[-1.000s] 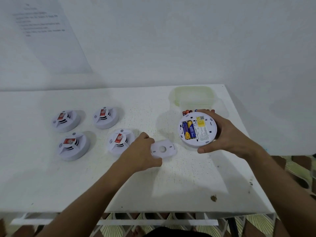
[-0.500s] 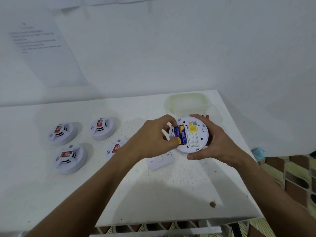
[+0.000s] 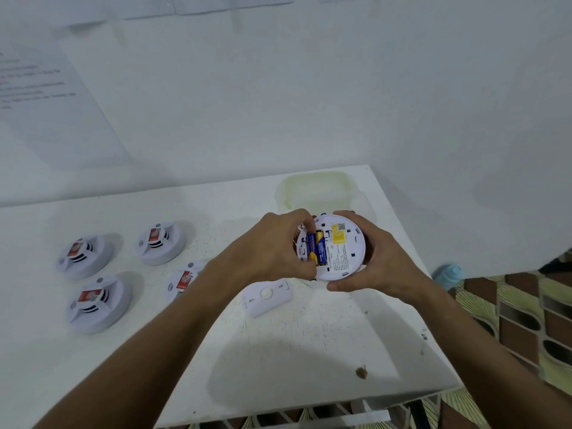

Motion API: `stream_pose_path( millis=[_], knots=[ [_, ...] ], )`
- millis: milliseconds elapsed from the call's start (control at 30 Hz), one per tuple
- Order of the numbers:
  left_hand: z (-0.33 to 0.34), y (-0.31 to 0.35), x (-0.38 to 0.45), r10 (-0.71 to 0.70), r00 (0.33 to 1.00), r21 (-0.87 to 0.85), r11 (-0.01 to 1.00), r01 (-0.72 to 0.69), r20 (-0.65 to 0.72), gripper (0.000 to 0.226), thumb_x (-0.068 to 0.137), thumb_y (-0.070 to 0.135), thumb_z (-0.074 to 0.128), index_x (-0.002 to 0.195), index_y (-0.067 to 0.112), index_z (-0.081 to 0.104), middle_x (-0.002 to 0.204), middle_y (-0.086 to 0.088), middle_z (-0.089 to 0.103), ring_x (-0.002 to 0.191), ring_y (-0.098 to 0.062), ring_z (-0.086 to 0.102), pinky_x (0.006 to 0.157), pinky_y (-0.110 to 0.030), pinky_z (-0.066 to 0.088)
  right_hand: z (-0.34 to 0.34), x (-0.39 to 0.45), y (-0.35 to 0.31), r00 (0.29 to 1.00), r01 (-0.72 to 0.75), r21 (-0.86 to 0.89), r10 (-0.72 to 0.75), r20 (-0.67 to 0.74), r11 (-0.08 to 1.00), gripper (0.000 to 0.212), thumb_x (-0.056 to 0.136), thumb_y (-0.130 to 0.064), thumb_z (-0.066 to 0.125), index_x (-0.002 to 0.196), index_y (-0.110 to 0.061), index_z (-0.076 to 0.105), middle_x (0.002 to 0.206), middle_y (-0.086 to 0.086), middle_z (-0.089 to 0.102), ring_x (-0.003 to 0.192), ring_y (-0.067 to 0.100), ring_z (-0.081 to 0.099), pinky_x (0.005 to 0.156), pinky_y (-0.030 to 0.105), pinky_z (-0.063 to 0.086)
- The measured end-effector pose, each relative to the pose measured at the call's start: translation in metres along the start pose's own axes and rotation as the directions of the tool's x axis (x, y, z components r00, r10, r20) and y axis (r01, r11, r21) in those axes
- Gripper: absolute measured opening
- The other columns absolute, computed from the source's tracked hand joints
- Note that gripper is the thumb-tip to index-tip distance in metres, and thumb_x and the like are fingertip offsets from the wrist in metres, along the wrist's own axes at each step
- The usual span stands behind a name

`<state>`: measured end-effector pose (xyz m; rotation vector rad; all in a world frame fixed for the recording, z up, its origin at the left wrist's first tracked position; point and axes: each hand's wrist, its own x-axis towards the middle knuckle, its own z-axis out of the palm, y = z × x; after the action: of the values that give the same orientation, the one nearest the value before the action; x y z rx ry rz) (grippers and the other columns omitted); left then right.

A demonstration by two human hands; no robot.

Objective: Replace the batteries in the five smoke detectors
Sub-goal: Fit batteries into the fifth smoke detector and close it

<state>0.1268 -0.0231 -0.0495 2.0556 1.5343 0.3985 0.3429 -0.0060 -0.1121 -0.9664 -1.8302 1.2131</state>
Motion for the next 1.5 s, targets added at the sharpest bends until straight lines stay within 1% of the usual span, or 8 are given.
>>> stream_pose_path(
  millis=[167,500,767,967,1133,1267,1367,1500],
  knots=[
    [-0.002,0.005,0.010,0.041,0.994,0.096,0.994,-0.051,0.103,0.057,0.065,0.033,0.083,0.109,0.031,0.046,0.093,0.007,0.064,0.073,-0.013,0.063,0.067,-0.035,0.060,-0.004,-0.002,0.003,1.000,-0.011,0.000,0.011,0.028,1.000,0.096,0.051,0.002,0.095,0.132,-0.024,0.053,0.118,-0.015,0.067,0.111,0.009,0.063,0.086,0.017,0.053],
    [0.014,0.008,0.012,0.070,0.995,0.233,0.969,-0.085,0.072,0.066,0.078,0.037,0.073,0.129,0.029,0.033,0.098,0.005,0.060,0.066,-0.014,0.058,0.051,-0.025,0.052,-0.021,0.005,0.010,0.995,-0.038,0.033,0.035,0.095,0.999,0.093,0.053,0.003,0.094,0.134,-0.021,0.055,0.121,-0.005,0.067,0.113,0.016,0.063,0.088,0.023,0.055],
    [0.019,0.005,0.008,0.184,0.983,0.306,0.936,-0.173,-0.006,0.048,0.097,0.037,0.048,0.143,0.023,0.040,0.117,-0.002,0.066,0.083,-0.020,0.065,0.074,-0.039,0.056,-0.026,0.009,0.012,0.999,-0.016,0.063,0.013,0.045,0.998,0.088,0.055,0.004,0.093,0.131,-0.021,0.057,0.121,-0.001,0.067,0.112,0.021,0.063,0.089,0.031,0.057],
    [0.026,0.003,0.017,0.068,0.996,-0.038,0.997,-0.070,-0.057,0.050,0.084,0.050,0.066,0.130,0.030,0.058,0.124,0.007,0.065,0.086,-0.008,0.069,0.080,-0.031,0.059,-0.037,0.004,0.018,0.999,-0.037,0.065,0.036,0.014,0.997,0.089,0.055,0.004,0.092,0.133,-0.021,0.054,0.121,-0.002,0.067,0.114,0.021,0.063,0.087,0.030,0.058],
    [0.025,0.024,0.029,0.115,0.954,0.037,0.993,-0.109,-0.278,0.024,0.091,0.037,0.064,0.099,0.018,0.075,0.097,0.004,0.074,0.077,-0.007,0.069,0.069,-0.028,0.056,-0.049,0.007,0.022,0.995,-0.052,0.026,0.054,-0.083,0.998,0.091,0.052,-0.001,0.096,0.131,-0.025,0.057,0.118,-0.004,0.069,0.110,0.018,0.065,0.088,0.038,0.059],
    [0.009,0.024,0.056,-0.120,0.903,-0.293,0.956,-0.007,-0.413,0.010,0.086,0.021,0.066,0.082,0.017,0.074,0.069,0.005,0.073,0.062,-0.019,0.070,0.056,-0.035,0.057,-0.066,0.009,0.025,0.982,-0.084,0.031,0.088,-0.166,0.996,0.095,0.049,-0.008,0.097,0.133,-0.025,0.056,0.117,-0.008,0.070,0.110,0.013,0.065,0.092,0.038,0.058],
    [0.000,0.003,0.087,-0.158,0.926,-0.242,0.967,0.075,-0.342,0.012,0.087,0.023,0.062,0.085,0.019,0.073,0.083,0.003,0.073,0.062,-0.019,0.066,0.065,-0.036,0.059,-0.080,0.006,0.030,0.973,-0.109,0.053,0.118,-0.200,0.993,0.097,0.047,-0.006,0.097,0.133,-0.024,0.056,0.119,-0.006,0.070,0.112,0.014,0.065,0.095,0.041,0.056],
    [0.007,-0.013,0.116,-0.191,0.979,-0.043,0.981,0.188,-0.071,0.021,0.092,0.021,0.056,0.103,0.014,0.072,0.080,-0.007,0.071,0.054,-0.019,0.061,0.049,-0.017,0.049,-0.088,0.004,0.034,0.961,-0.117,0.090,0.136,-0.239,0.989,0.097,0.044,-0.009,0.094,0.132,-0.023,0.056,0.117,-0.006,0.071,0.110,0.013,0.066,0.095,0.037,0.057]
  ],
)
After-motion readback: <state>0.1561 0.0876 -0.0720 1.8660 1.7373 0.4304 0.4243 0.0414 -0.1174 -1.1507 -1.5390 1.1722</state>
